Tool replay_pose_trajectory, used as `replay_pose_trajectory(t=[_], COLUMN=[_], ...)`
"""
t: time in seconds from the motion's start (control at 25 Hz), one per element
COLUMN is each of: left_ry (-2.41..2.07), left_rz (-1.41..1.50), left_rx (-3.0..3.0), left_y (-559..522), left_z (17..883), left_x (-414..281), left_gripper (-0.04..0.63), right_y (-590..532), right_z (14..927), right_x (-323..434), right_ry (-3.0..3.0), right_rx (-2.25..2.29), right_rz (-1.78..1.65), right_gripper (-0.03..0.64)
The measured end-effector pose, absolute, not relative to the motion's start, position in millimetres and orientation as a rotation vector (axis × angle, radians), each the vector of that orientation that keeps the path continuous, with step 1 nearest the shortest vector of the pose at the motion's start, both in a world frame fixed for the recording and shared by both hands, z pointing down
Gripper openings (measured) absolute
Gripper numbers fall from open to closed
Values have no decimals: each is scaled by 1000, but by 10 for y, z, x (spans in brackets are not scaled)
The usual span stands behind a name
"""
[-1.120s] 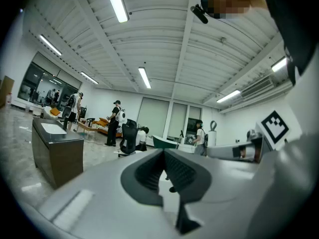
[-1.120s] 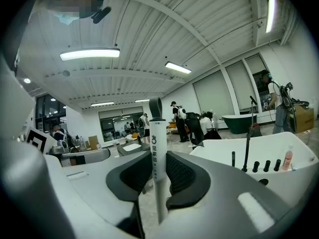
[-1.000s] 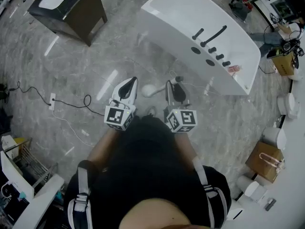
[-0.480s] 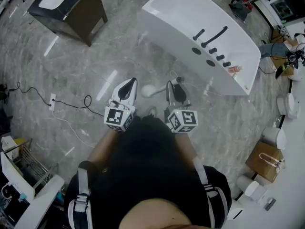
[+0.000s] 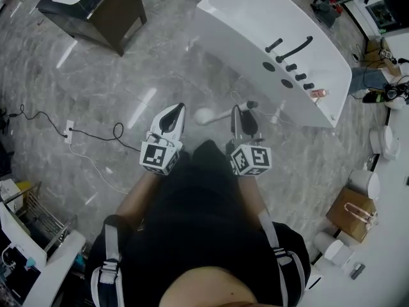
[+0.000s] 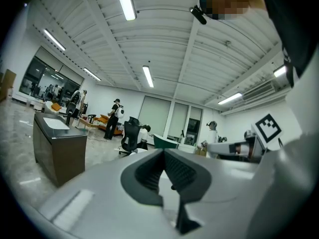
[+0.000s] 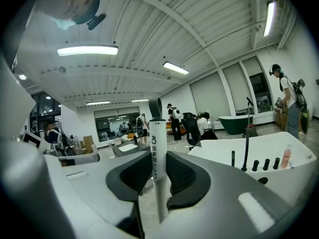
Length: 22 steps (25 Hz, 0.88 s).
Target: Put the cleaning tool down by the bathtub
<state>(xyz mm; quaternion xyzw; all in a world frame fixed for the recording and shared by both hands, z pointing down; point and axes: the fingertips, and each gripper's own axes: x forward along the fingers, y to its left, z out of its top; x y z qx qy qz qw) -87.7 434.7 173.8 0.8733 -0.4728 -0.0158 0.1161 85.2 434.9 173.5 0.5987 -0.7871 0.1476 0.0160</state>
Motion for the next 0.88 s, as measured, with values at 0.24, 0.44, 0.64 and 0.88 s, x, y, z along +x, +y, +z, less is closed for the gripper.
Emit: replay_pose_trajectory(t=[0.24,0.44,0.64,0.88], left_ry=[-1411,-1438,-1444,-1463], left_rz=[-45,-31,-21,-8], left_rx=[2517,2492,2498,2497], left_y=[4217,3919,3560,3034], left_z=[1806,1893,1887,1901], left_x=[-1054,-1091,-929,-687], left_gripper=[9,9,9,9], right_y=[4137,3833,3467,3005], right_z=[1761,1868,1988,2132], right_x=[856,906,1009,1150], right_ry=[-2414,-2412,-2423,-2434], right_rx=[1891,1891,1863,1821], right_rz=[438,459,480,492], right_gripper=[92,92,92,92])
